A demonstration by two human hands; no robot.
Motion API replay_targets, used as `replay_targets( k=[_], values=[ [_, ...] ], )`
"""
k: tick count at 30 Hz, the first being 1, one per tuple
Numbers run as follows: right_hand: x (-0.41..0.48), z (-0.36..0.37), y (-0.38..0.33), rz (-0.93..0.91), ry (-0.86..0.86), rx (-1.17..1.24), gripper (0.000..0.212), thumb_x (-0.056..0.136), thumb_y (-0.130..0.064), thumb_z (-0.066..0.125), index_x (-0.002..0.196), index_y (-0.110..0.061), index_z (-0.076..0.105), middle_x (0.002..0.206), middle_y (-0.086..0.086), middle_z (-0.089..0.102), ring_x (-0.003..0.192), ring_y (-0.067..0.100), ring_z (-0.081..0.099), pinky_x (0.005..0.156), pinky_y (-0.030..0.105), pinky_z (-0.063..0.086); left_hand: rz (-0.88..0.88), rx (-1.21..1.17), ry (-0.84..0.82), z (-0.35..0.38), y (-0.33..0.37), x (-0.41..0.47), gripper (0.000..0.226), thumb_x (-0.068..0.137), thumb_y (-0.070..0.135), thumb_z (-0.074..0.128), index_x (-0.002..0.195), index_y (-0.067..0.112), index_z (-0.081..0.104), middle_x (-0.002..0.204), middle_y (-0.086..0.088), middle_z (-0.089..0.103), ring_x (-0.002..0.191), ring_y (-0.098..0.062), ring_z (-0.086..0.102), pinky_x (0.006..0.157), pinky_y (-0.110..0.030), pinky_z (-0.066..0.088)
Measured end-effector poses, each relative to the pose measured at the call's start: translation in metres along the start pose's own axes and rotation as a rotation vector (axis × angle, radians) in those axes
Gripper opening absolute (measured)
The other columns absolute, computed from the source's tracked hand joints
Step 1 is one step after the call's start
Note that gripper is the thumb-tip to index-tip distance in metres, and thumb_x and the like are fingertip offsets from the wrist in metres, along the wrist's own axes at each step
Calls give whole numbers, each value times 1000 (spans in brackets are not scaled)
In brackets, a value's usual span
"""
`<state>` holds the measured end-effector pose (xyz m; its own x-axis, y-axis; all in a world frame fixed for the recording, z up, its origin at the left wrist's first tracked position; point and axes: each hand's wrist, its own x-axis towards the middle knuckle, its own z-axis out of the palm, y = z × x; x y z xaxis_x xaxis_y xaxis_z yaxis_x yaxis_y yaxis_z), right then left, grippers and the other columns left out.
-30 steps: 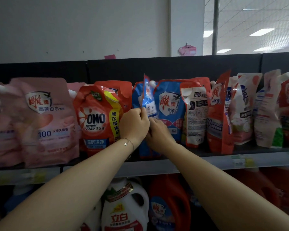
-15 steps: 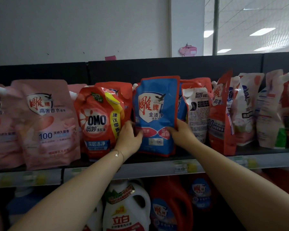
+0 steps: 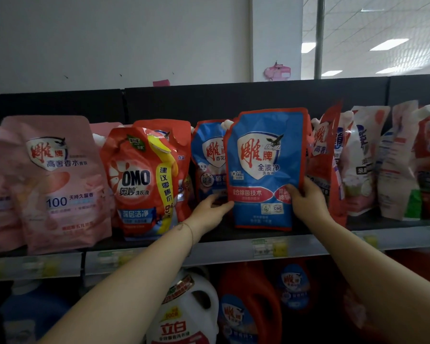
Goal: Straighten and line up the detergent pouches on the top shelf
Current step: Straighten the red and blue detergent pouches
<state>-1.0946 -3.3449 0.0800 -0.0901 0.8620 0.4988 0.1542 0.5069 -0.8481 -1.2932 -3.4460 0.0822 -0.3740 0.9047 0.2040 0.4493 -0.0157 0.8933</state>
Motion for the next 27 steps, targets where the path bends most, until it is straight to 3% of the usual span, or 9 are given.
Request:
replay_targets(
  k=[6, 12, 15, 21, 27],
  values=[
    [7, 0, 8, 38, 108, -9, 31, 99, -27, 46, 125, -10, 51, 130, 13, 56, 120, 33, 52, 102, 45, 41, 38, 142, 45, 11, 0, 8, 34, 94, 31, 56, 122, 13, 59, 123, -4, 61, 112, -17, 55, 97, -27, 42],
    [13, 2, 12, 60, 281, -9, 27, 103, -23, 36, 118, -4, 48, 128, 19, 54, 119, 36, 49, 89, 27, 29, 57, 271, 106, -2, -3, 18, 31, 96, 26, 53, 124, 13, 57, 123, -4, 58, 115, -18, 53, 92, -23, 40],
    [13, 0, 16, 35, 277, -10, 28, 104, -23, 35, 120, -4, 48, 129, 19, 53, 120, 35, 48, 87, 25, 27, 52, 295, 156, -7, -5, 27, 28, 96, 24, 53, 121, 13, 57, 123, -5, 58, 114, -19, 53, 88, -22, 39],
    [12, 6, 20, 19, 287, 0, 33, 103, -28, 34, 124, -6, 47, 130, 17, 53, 121, 34, 49, 95, 31, 34, 54, 296, 205, 2, 3, 48, 23, 97, 24, 50, 117, 13, 55, 108, 0, 56, 91, -10, 48, 74, -19, 36],
    [10, 5, 21, -12, 285, -13, 31, 103, -28, 35, 123, -8, 48, 130, 14, 54, 119, 32, 51, 94, 29, 36, 91, 251, 197, 30, 24, 76, 23, 98, 23, 45, 115, 11, 54, 111, -1, 59, 103, -21, 56, 82, -26, 41]
  ],
)
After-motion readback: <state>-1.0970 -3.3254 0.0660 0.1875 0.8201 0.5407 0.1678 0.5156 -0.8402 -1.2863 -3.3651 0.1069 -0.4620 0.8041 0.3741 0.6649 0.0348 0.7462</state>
